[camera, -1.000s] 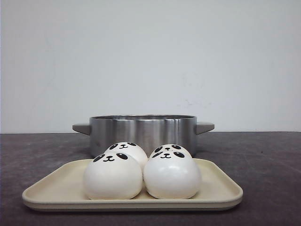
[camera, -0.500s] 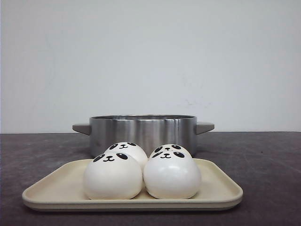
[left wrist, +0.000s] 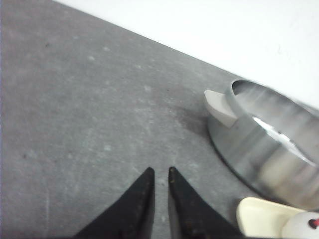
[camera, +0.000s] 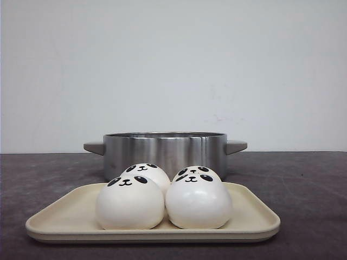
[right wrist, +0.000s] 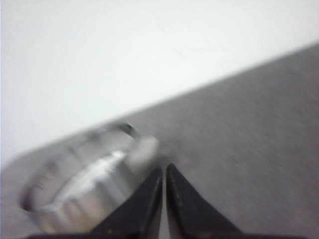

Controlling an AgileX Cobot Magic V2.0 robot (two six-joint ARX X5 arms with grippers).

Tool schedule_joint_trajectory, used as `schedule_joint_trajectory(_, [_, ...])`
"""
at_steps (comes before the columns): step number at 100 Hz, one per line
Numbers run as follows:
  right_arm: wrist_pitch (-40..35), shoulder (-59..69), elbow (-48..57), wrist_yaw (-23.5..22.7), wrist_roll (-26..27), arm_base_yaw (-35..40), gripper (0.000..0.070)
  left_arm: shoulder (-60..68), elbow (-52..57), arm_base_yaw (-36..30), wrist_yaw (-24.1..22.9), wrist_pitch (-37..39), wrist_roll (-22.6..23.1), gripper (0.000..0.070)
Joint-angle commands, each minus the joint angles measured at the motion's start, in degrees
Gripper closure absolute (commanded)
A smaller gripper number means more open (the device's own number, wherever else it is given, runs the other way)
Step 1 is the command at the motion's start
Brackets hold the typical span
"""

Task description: Steam buns

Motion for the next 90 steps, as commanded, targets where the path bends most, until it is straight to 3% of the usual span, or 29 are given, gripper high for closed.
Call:
schedule_joint_trajectory(1, [2.89, 0.07, 0.74, -0.72, 3.3, 0.0, 0.0694, -0.04, 1.07, -0.02, 0.61, -0.31, -4.59, 0.07])
schedule_joint_trajectory(15, [0.17, 0.26, 7.37, -1.4, 1.11, 0.0, 0.0695, -0.02, 5.46, -0.02, 1.51, -0.31, -5.57, 0.0697])
schedule_joint_trajectory(42, [-16.85, 12.11, 30.8, -1.42, -16.15, 0.0, 0.0695, 10.67, 25.05, -0.11, 3.28, -0.59, 5.53, 0.0697])
schedule_joint_trajectory(53, [-18.71, 18.47, 39.15, -2.29, -16.87, 0.0, 0.0695, 18.47, 34.58, -0.11, 6.8, -0.83, 7.52, 0.0697])
schedule_joint_trajectory(63, [-18.38, 23.17, 44.72, -6.14, -16.39, 0.0, 0.0694, 24.02, 41.16, -0.11, 8.96, -0.74, 7.06, 0.0695])
schedule_joint_trajectory(68, [-18.03, 25.09, 46.8, -8.72, -15.5, 0.0, 0.0684, 25.81, 43.47, -0.11, 9.22, -0.74, 6.51, 0.0629])
schedule_joint_trajectory(73, [-17.51, 26.73, 48.35, -11.58, -14.08, 0.0, 0.0571, 27.04, 45.05, -0.11, 9.73, -0.72, 6.56, 0.0453])
schedule_joint_trajectory(82, [-17.29, 28.92, 50.21, -15.69, -10.27, 0.0, 0.0162, 27.89, 46.14, -0.11, 10.16, -0.74, 6.1, 0.0054])
schedule_joint_trajectory(84, [-17.25, 29.29, 50.4, -16.46, -9.27, 0.0, 0.0088, 27.89, 46.14, -0.11, 10.16, -0.76, 5.6, 0.0004])
schedule_joint_trajectory(87, [-17.22, 29.77, 50.62, -17.55, -7.8, 0.0, 0.0011, 27.89, 46.14, -0.11, 10.25, -1.07, 4.92, 0.0])
schedule_joint_trajectory(90, [-16.92, 30.14, 50.64, -18.8, -6.47, 0.0, 0.0, 27.87, 46.14, -0.11, 10.67, -1.66, 4.52, 0.0])
